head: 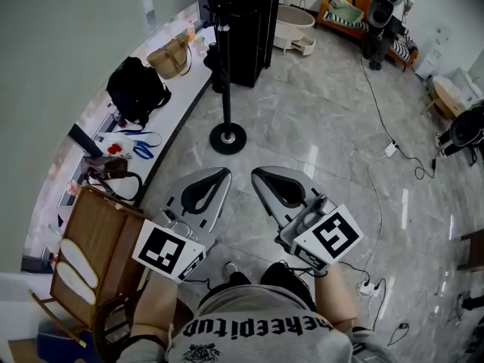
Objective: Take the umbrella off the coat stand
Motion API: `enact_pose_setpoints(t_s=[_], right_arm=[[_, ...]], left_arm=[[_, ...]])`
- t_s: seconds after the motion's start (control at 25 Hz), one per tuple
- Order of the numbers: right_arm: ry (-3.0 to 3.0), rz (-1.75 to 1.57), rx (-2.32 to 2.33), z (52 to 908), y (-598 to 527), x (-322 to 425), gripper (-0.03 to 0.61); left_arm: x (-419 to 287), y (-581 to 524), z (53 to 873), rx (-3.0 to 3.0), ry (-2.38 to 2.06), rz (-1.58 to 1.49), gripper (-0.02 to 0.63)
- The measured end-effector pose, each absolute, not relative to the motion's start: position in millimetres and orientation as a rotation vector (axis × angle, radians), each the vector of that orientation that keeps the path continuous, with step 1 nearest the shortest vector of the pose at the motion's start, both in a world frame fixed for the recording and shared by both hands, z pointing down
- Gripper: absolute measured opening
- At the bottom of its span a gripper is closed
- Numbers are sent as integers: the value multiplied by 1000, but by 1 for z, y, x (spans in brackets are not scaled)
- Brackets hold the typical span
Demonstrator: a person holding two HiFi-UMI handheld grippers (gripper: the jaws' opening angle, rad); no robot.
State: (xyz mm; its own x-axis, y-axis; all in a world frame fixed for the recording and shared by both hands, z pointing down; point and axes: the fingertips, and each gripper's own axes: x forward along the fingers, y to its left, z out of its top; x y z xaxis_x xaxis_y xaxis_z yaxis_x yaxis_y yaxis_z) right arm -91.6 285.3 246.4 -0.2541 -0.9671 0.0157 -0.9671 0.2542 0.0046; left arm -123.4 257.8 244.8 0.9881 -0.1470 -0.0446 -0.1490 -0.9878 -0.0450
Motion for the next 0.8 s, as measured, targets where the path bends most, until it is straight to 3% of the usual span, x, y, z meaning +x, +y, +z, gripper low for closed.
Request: enact_pose_setpoints(t_s=[0.68,0.8], right_arm=[[-2456,-11,1923,251,245,-72,14],[-2483,-11,1874,252,232,-65,37]], left_arm=[[-121,204,250,-3109,345,91,15],[-111,193,247,-3104,368,100,15]])
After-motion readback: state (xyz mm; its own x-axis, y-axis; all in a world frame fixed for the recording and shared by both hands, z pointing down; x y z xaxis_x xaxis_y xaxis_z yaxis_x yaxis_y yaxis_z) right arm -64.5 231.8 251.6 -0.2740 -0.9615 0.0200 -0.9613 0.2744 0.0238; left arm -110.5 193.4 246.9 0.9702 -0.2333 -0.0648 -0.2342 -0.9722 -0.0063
